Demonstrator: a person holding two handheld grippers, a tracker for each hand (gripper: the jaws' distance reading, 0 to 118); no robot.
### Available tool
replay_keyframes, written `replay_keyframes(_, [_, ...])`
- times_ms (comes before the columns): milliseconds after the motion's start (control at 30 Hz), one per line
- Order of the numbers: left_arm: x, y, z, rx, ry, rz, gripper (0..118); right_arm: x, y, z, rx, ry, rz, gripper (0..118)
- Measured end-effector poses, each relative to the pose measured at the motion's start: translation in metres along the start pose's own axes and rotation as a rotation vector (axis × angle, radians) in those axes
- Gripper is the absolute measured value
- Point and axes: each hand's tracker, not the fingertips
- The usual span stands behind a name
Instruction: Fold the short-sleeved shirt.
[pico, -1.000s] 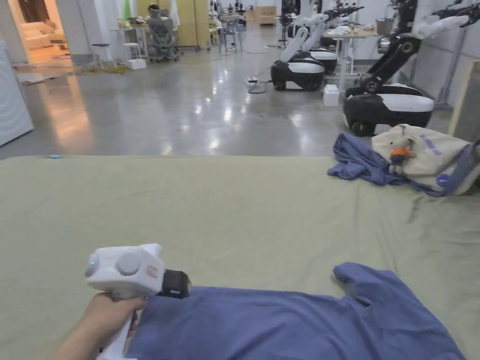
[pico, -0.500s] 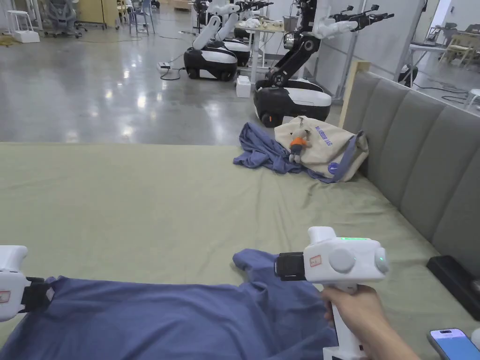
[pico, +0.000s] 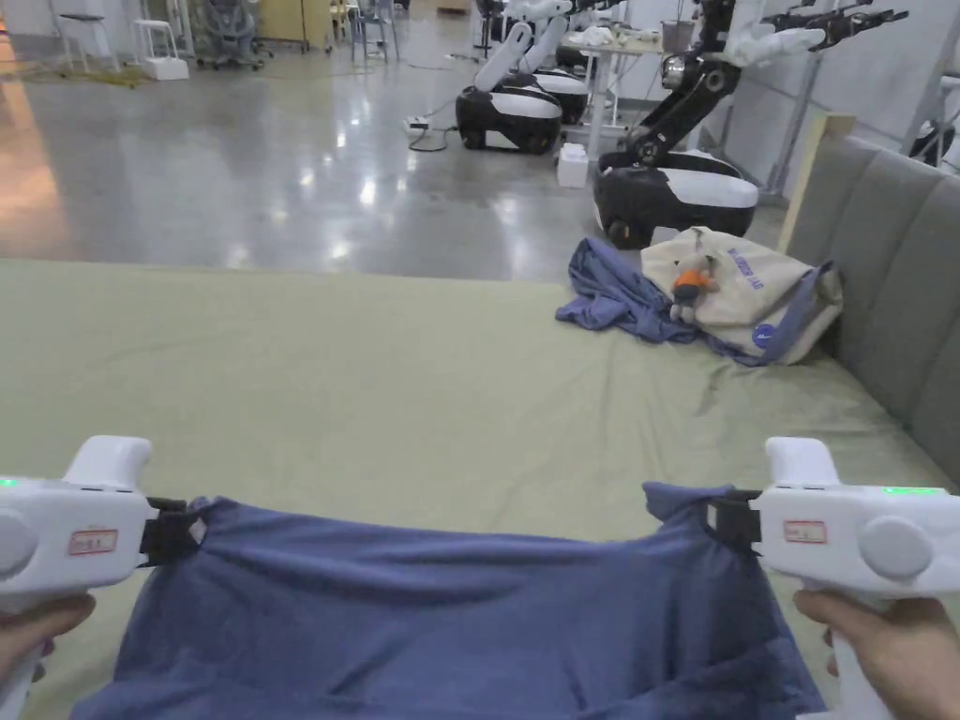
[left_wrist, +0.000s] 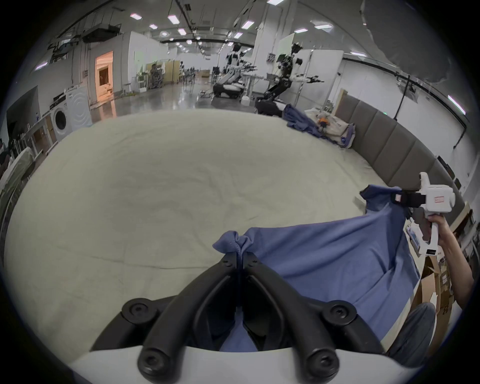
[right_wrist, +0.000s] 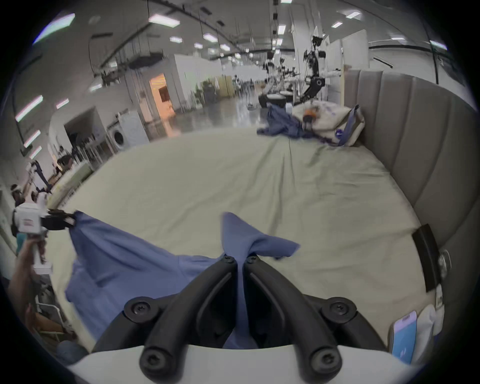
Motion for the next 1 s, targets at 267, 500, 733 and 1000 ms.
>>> replay_keyframes(267, [0.009,-0.085,0.079,-0.003,-0.03,-0.037,3,-0.01,-0.084,0.116,-0.051,0.049,-0.017,3])
replay_keyframes(500, [0.007,-0.177,0.08,-0.069,-0.094,0.052,3,-0.015,-0.177,0.137,-0.179,0.007,-0.092,3])
replay_keyframes(733, [0.022,-0.206,0.08,0.156,0.104,0.083,79,-0.042,-0.204,0.15,0.101,-0.24,-0.002,80])
replay_keyframes(1000, [0.106,-0.225,0.231,0.642,0.19,0.168,49,-0.101,-0.181,0.266,0.564,-0.27,0.02,37])
